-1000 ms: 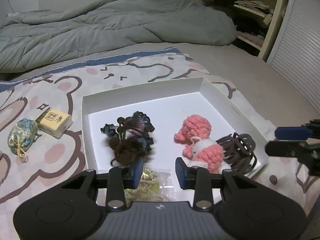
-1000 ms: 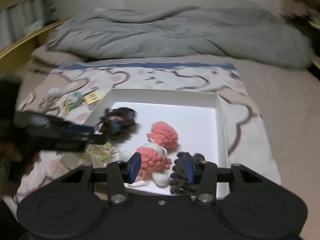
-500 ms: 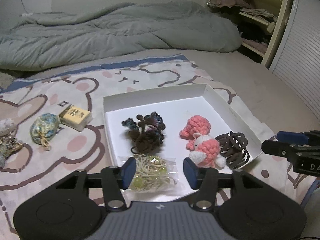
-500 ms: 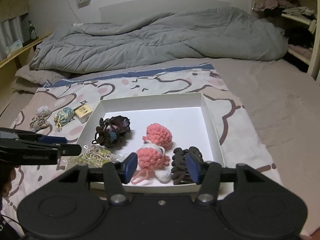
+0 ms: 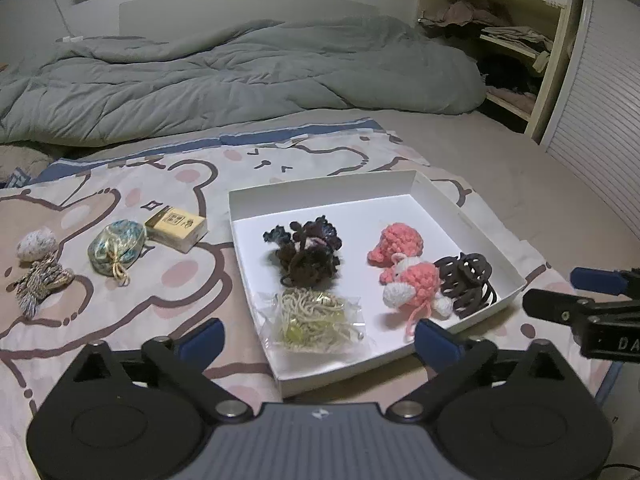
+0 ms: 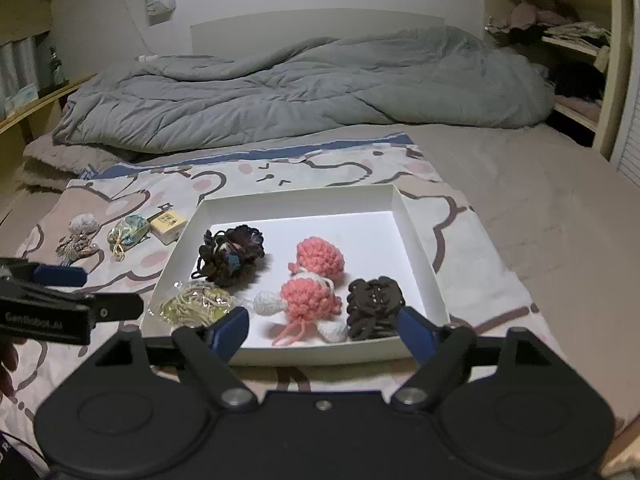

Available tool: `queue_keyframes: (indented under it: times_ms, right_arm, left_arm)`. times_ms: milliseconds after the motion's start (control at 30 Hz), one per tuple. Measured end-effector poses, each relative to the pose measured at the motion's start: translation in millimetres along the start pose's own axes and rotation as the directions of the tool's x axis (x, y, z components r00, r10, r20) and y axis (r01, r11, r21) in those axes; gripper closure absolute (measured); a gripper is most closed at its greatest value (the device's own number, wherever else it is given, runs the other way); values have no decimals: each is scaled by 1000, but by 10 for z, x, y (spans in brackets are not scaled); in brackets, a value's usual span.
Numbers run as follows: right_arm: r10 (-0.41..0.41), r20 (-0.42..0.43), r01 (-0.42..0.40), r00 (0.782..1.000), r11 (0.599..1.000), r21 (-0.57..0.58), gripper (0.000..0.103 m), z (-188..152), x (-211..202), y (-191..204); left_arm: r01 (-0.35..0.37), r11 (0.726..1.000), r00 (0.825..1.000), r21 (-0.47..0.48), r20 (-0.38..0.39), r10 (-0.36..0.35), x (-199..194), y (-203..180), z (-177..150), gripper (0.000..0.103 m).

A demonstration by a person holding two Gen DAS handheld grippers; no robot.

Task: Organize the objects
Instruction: 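Open both grippers and withdraw them from the tray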

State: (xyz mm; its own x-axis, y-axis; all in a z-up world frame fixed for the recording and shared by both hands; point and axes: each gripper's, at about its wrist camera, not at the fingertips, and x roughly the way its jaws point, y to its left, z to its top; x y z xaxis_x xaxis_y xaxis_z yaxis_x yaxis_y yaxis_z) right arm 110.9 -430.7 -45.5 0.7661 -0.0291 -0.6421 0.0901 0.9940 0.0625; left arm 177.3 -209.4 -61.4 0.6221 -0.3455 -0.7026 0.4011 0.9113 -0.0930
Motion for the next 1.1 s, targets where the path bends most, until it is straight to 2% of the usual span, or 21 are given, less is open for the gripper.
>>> queue_keyframes:
  times_ms: [233,767,1100]
  right_arm:
    - [-28,22,28,999,999,32,0,-106,-80,-16]
    - [-64,22,64,998,998,21,0,-234,-93,42]
    - [-75,15,75,997,997,15,0,-243,1,118]
  left_arm:
    - [-11,1000,1000,-3,12,11,-60,74,-93,0]
    - [1,1000,1000,13,26,-1,-62,112,-177,0]
    - [-5,1000,999,3,41,5,-46,285,-150,0]
